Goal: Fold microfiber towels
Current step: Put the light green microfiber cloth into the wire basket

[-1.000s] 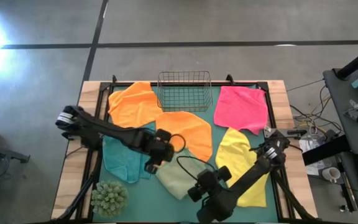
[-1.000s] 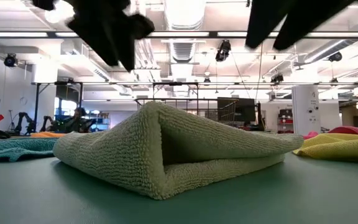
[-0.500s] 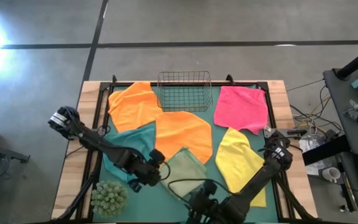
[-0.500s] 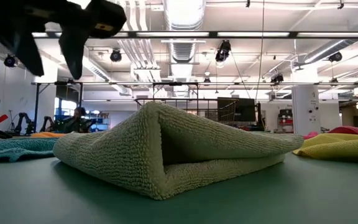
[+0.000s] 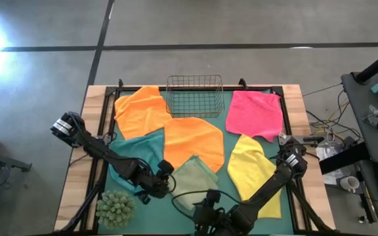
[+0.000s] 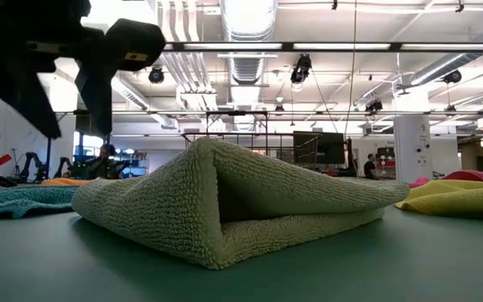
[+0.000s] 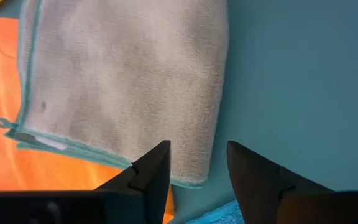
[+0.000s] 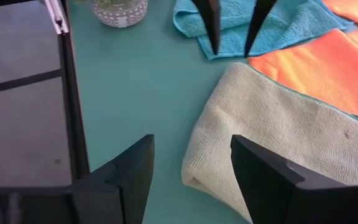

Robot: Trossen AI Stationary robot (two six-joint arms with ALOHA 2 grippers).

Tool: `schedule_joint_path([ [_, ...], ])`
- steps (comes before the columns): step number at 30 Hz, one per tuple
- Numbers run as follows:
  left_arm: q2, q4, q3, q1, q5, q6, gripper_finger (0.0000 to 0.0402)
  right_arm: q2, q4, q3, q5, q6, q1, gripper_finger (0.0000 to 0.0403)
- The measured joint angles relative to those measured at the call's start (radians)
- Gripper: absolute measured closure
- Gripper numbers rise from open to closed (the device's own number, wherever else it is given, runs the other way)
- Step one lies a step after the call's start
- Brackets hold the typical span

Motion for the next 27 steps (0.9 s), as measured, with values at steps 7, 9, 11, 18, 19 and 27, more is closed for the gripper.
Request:
schedule_joint_path([
  [7,0.051,0.022,-0.002,-0.012,0.042,0.072,0.0259,0.002,0.117,-0.06,-0.051,-0.055,-0.034,0.0199],
  [9,0.062,0.027,-0.002,-0.013,-0.004,0.075,0.0259,0.002,0.129,-0.065,-0.051,-0.054,-0.039,0.0199],
  [11,0.067,0.028,-0.001,-0.01,-0.019,0.076,0.0259,0.002,0.143,-0.066,-0.053,-0.056,-0.042,0.0199],
  [18,0.092,0.027,-0.001,-0.011,-0.071,0.085,0.0259,0.002,0.185,-0.106,-0.065,-0.057,-0.05,0.0199],
  [19,0.101,0.027,-0.001,-0.011,-0.071,0.091,0.0259,0.002,0.207,-0.114,-0.073,-0.059,-0.051,0.0199],
  [27,0.139,0.027,-0.002,-0.014,-0.082,0.112,0.0259,0.004,0.22,-0.121,-0.09,-0.076,-0.072,0.0199],
])
